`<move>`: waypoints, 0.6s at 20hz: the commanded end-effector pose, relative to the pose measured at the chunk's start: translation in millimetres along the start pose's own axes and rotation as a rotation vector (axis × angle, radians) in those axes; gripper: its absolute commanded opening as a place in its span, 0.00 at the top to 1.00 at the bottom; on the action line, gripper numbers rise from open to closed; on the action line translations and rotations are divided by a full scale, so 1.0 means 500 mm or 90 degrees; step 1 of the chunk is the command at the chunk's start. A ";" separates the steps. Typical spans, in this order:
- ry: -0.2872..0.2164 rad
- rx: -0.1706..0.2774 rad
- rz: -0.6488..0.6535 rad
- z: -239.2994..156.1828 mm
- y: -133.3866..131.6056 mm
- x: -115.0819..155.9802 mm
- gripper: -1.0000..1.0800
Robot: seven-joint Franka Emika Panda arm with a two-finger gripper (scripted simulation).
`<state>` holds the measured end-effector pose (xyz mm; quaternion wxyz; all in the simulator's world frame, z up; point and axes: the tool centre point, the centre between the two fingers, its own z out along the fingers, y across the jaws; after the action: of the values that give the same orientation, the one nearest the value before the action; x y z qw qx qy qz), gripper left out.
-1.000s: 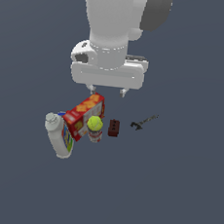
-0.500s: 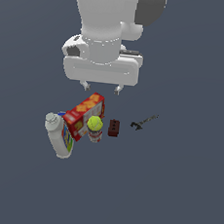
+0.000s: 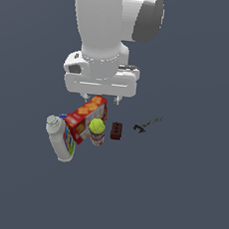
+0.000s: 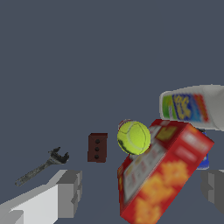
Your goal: Pick up a designated object from a clutter of objects.
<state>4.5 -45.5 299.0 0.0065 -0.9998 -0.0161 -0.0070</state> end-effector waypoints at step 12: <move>-0.008 -0.006 -0.110 0.183 0.041 -0.006 0.04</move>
<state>4.0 -63.4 214.5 0.0016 -0.9955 -0.0949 -0.0009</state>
